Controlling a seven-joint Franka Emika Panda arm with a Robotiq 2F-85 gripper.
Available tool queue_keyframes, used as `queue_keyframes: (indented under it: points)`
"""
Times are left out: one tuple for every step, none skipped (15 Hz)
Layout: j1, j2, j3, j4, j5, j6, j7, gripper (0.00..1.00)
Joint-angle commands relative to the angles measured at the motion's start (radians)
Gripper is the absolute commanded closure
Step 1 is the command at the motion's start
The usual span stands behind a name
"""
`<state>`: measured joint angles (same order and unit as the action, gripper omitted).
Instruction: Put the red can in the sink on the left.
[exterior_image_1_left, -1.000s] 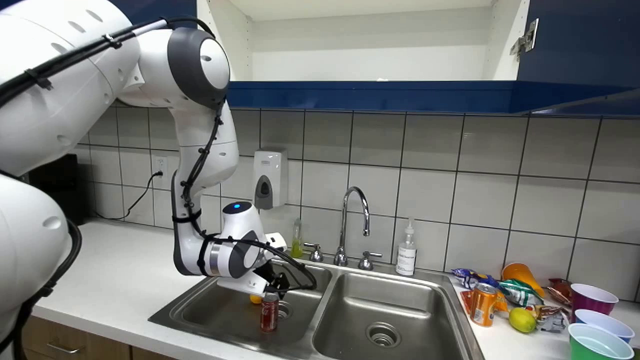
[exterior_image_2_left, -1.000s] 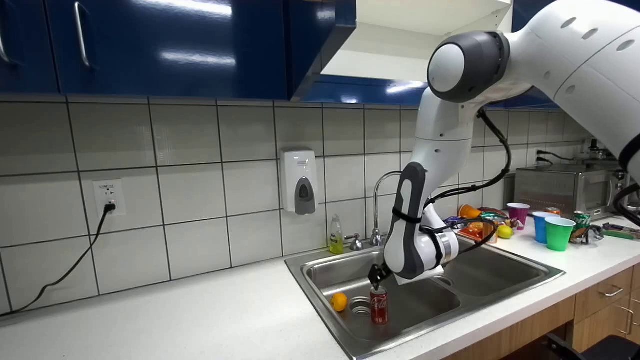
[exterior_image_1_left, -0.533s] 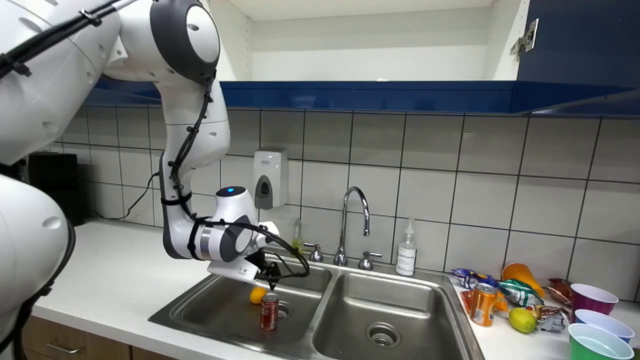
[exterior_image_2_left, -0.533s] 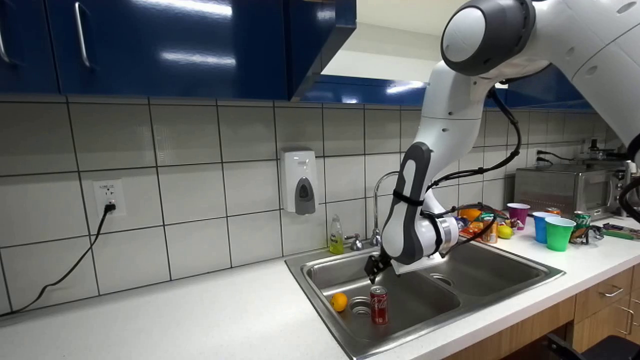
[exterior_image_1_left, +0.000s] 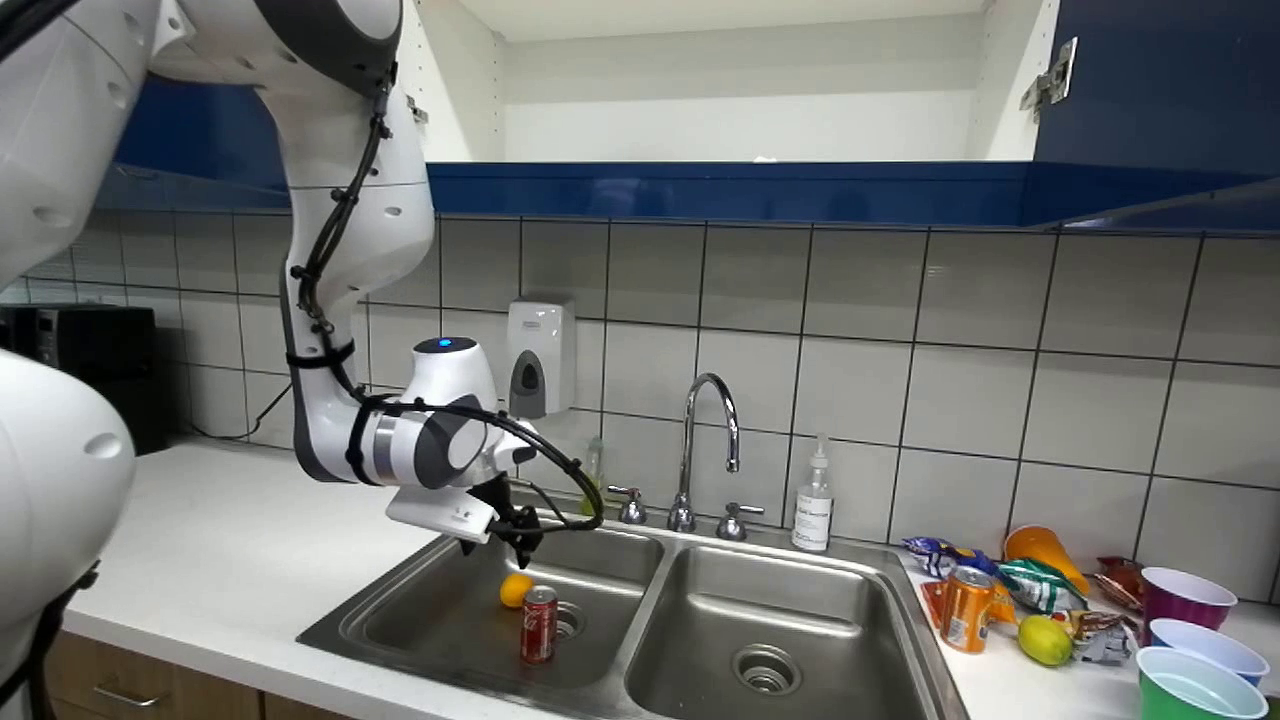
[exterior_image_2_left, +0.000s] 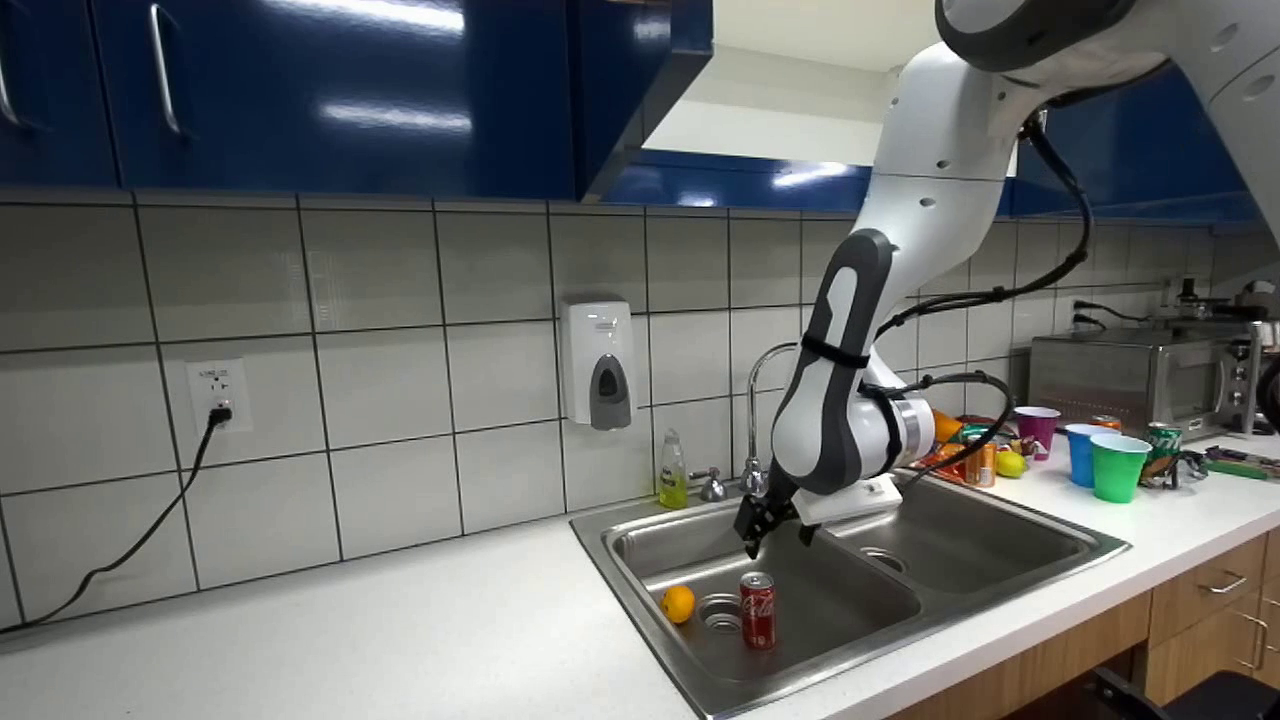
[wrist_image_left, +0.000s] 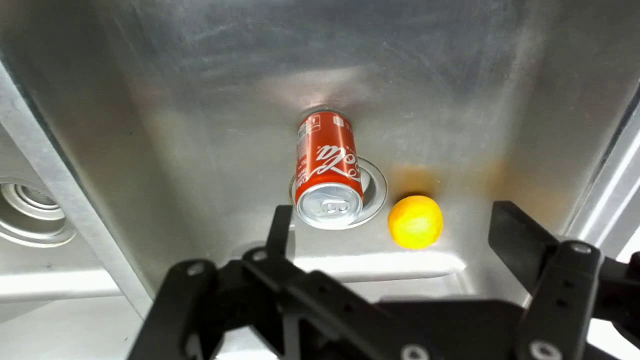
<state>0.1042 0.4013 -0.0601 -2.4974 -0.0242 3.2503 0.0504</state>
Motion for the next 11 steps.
queue_keyframes:
  points:
    - [-0.007,-0.116,0.028,-0.083,0.013,-0.077,-0.008,0.0]
    - [-0.001,-0.131,0.03,-0.096,0.012,-0.087,-0.006,0.0]
    - [0.001,-0.144,0.032,-0.107,0.012,-0.098,-0.005,0.0]
    - [0.007,-0.157,0.031,-0.119,0.013,-0.106,0.0,0.0]
    - [-0.01,-0.166,0.052,-0.127,0.016,-0.11,-0.001,0.0]
    - [0.002,-0.17,0.041,-0.131,0.017,-0.117,0.007,0.0]
    - [-0.002,-0.115,0.034,-0.096,0.005,-0.078,-0.005,0.0]
    - [-0.002,-0.118,0.035,-0.1,0.005,-0.079,-0.005,0.0]
    - [-0.002,-0.117,0.035,-0.099,0.005,-0.078,-0.005,0.0]
    - [-0.001,-0.113,0.034,-0.098,0.005,-0.078,-0.005,0.0]
    - [-0.001,-0.11,0.034,-0.097,0.006,-0.078,-0.005,0.0]
